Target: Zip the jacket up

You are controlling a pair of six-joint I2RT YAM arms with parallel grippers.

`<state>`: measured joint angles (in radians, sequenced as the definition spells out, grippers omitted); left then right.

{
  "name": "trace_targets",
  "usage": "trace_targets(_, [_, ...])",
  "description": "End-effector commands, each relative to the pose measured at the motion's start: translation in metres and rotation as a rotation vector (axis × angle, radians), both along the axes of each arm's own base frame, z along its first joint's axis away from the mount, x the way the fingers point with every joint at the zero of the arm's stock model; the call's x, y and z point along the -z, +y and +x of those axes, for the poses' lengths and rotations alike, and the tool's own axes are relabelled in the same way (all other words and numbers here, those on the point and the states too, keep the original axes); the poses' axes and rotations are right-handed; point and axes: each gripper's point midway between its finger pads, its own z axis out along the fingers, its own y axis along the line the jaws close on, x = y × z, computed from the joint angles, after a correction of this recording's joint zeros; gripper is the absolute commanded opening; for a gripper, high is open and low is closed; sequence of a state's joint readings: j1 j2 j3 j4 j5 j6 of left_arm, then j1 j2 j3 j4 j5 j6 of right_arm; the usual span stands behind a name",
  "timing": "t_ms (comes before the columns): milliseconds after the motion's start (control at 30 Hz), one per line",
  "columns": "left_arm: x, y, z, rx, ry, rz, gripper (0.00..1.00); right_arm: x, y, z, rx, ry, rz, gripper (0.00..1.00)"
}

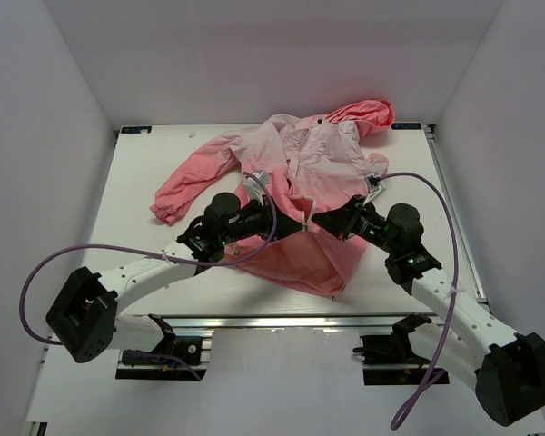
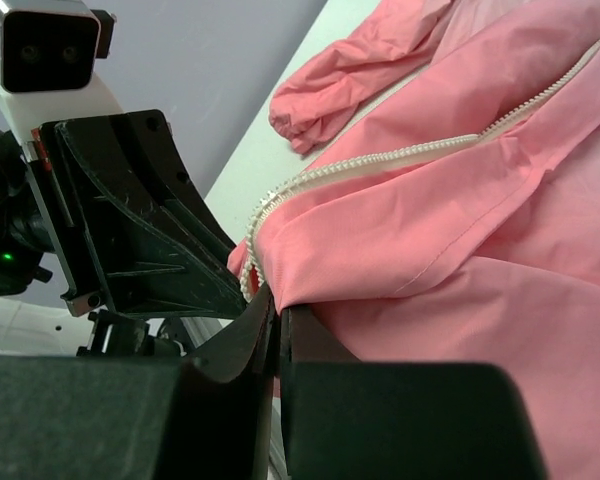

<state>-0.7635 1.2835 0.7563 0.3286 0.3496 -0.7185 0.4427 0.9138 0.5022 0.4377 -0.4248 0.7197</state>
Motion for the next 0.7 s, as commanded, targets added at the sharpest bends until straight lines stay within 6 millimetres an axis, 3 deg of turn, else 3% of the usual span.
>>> trace_targets(0, [0.022, -0.003, -0.018, 0.099, 0.063, 0.089, 0.0, -0.043, -0.008, 0.018, 0.054, -0.132, 0.011, 0.0])
trace_targets(233, [0.043, -0.022, -0.015, 0.158, 0.219, 0.145, 0.0, 0.011, -0.017, 0.021, 0.071, 0.01, -0.186, 0.04])
trace_targets(433, [0.064, -0.033, -0.019, 0.2, 0.35, 0.146, 0.0, 0.062, -0.03, 0.011, 0.071, 0.144, -0.353, 0.27])
trace_targets(567, [0.069, -0.036, -0.02, 0.208, 0.39, 0.127, 0.0, 0.074, -0.039, 0.009, 0.114, 0.181, -0.408, 0.38])
trace_targets(633, [0.071, -0.035, -0.019, 0.195, 0.408, 0.128, 0.0, 0.07, -0.048, 0.008, 0.14, 0.154, -0.454, 0.42])
trace_targets(667, [0.073, -0.034, -0.019, 0.184, 0.417, 0.137, 0.0, 0.059, -0.049, 0.007, 0.145, 0.116, -0.461, 0.43])
